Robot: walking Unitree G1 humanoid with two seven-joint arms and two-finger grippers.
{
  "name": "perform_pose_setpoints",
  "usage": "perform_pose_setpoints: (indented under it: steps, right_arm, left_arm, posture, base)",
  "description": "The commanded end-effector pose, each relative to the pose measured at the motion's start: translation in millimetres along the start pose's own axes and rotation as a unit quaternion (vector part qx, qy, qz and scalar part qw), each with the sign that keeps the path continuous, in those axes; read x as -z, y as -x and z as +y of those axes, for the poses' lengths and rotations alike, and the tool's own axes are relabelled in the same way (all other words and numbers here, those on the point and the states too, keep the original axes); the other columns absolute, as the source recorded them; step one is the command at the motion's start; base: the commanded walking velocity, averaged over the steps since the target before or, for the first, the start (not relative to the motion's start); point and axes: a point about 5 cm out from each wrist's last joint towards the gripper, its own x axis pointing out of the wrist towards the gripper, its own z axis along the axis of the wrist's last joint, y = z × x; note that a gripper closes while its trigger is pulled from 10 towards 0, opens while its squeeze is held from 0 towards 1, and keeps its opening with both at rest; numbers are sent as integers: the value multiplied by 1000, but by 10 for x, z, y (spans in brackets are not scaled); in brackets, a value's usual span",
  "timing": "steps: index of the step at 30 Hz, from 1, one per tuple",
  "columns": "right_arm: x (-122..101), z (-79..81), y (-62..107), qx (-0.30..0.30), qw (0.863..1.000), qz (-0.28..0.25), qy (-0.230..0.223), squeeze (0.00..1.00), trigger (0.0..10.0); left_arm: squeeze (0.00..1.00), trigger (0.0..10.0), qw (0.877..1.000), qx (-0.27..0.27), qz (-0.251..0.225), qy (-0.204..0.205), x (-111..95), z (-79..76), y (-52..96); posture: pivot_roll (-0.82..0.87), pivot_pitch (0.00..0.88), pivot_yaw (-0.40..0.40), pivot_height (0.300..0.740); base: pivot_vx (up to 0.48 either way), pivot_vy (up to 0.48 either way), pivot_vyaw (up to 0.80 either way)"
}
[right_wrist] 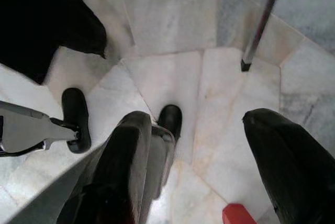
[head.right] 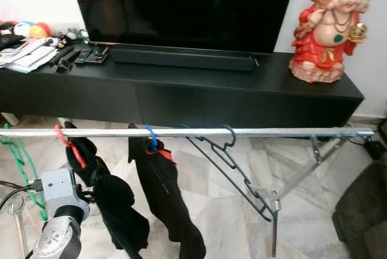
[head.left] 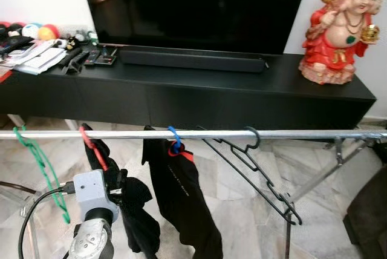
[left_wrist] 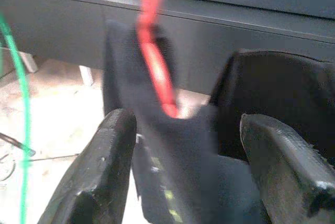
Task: Hang hanger
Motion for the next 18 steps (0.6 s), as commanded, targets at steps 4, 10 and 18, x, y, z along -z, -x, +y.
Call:
perform_pose_setpoints:
  steps: [4, 10, 18]
  right_arm:
    - [15, 45, -6, -6, 1000, 2, -5, 0, 10000]
    - [14, 42, -6, -6, 1000, 1, -7, 0, 10000]
    - [7, 39, -5, -8, 1000, 0, -2, 0, 10000]
  left_arm:
    - [0, 10000, 1000, -7, 2, -17, 3, 50, 4]
    - [0, 10000, 999, 8, -7, -47, -25, 30, 13]
    - [0, 10000, 999, 6, -8, -35, -25, 21, 14]
  posture:
    - [-17, 38, 8, 740]
    - [-17, 43, 7, 740]
    - [-15, 47, 4, 740]
  base:
    - [0, 168, 0]
    - [0, -176, 0]
    - [0, -465, 0]
